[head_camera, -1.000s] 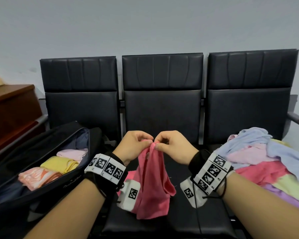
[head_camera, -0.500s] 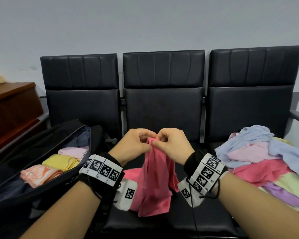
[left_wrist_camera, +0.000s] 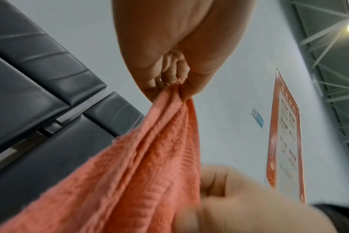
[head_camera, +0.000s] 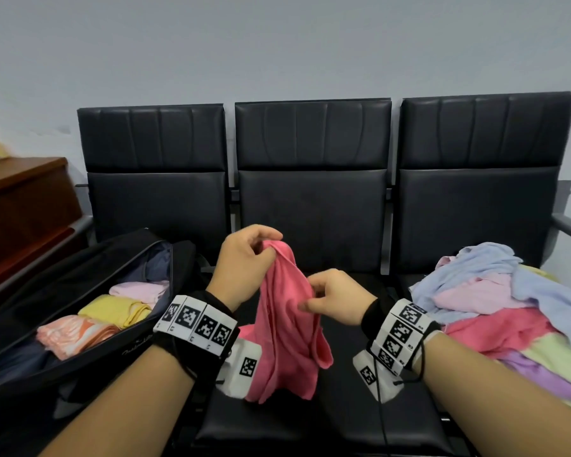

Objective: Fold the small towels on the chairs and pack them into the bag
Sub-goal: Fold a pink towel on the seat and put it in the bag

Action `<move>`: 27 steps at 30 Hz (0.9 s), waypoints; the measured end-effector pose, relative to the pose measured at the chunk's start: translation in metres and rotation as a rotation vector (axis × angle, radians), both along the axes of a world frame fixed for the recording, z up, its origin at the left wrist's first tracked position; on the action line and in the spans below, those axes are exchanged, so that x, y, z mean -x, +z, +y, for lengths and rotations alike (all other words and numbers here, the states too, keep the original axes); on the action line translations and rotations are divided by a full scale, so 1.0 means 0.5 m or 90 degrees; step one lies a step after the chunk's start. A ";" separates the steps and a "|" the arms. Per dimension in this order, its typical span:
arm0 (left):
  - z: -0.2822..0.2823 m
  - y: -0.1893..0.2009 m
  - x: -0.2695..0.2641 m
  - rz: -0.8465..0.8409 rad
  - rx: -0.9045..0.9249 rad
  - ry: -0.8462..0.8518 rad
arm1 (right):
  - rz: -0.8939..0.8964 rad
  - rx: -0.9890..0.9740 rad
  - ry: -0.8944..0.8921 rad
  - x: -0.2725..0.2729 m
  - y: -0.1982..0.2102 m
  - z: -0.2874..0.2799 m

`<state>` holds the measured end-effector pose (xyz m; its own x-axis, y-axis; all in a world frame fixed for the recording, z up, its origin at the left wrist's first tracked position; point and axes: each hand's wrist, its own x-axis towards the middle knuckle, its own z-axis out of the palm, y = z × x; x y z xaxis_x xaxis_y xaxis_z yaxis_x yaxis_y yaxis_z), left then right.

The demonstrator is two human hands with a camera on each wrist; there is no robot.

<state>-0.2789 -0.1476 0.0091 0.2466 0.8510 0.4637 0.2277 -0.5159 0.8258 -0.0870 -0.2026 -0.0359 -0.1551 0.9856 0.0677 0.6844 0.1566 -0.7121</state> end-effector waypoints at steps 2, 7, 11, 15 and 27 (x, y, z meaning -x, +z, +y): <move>0.009 0.014 0.008 -0.059 -0.014 0.023 | -0.065 0.017 0.000 -0.010 -0.021 -0.001; 0.038 0.048 0.051 -0.130 -0.043 0.089 | -0.238 0.016 -0.001 -0.049 -0.053 -0.004; 0.061 0.063 0.096 -0.186 -0.060 0.147 | -0.402 -0.012 0.007 -0.080 -0.068 -0.005; 0.095 0.057 0.149 -0.179 -0.055 0.204 | -0.441 -0.082 0.001 -0.121 -0.063 -0.002; 0.150 -0.002 0.229 -0.066 0.007 0.324 | 0.107 -0.272 -0.191 -0.148 0.058 -0.007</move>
